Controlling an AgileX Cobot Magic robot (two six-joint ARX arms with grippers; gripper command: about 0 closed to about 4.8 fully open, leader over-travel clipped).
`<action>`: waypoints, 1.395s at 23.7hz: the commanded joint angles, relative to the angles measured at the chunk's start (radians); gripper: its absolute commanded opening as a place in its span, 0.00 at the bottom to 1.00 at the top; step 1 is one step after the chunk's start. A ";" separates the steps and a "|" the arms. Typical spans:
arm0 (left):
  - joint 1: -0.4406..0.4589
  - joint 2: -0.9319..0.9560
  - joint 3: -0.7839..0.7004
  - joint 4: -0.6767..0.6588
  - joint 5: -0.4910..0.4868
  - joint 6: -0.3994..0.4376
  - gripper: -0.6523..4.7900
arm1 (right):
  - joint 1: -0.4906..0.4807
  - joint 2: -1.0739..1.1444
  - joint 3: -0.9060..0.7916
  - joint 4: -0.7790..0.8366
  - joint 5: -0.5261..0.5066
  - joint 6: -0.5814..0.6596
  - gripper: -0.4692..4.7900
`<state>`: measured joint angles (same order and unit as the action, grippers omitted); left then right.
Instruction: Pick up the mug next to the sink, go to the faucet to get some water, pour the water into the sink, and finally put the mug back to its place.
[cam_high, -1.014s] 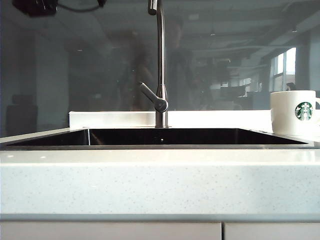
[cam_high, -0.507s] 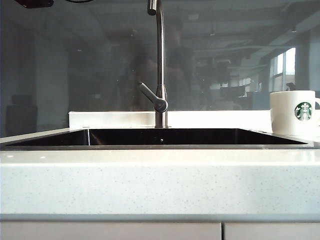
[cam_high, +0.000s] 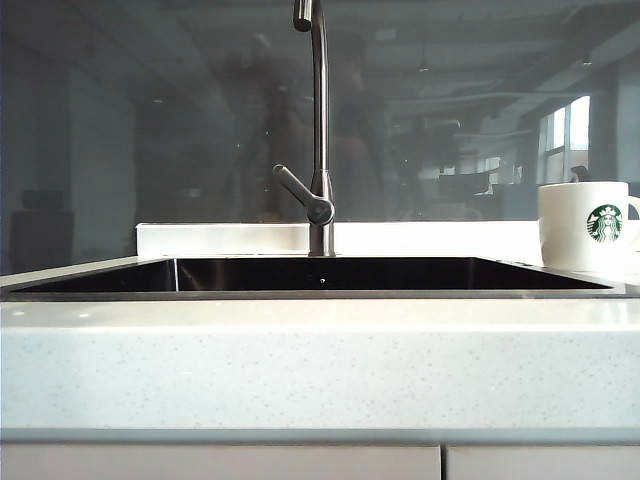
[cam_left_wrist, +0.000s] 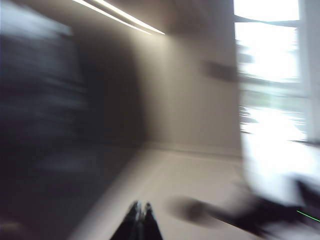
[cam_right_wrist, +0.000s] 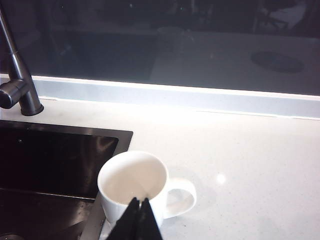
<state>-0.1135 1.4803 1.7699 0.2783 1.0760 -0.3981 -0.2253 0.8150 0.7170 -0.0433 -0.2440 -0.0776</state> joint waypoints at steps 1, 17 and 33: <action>-0.028 -0.163 -0.072 -0.735 -0.731 0.528 0.11 | 0.000 -0.004 0.003 0.017 -0.002 0.003 0.07; 0.165 -1.234 -1.179 -0.427 -0.813 0.536 0.11 | 0.000 0.000 0.003 0.017 0.005 0.003 0.07; 0.161 -1.476 -1.736 -0.201 -1.061 0.383 0.11 | 0.000 0.004 0.003 0.017 0.005 0.003 0.07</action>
<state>0.0463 0.0032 0.0406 0.0597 0.0444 -0.0193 -0.2256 0.8211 0.7170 -0.0437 -0.2390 -0.0776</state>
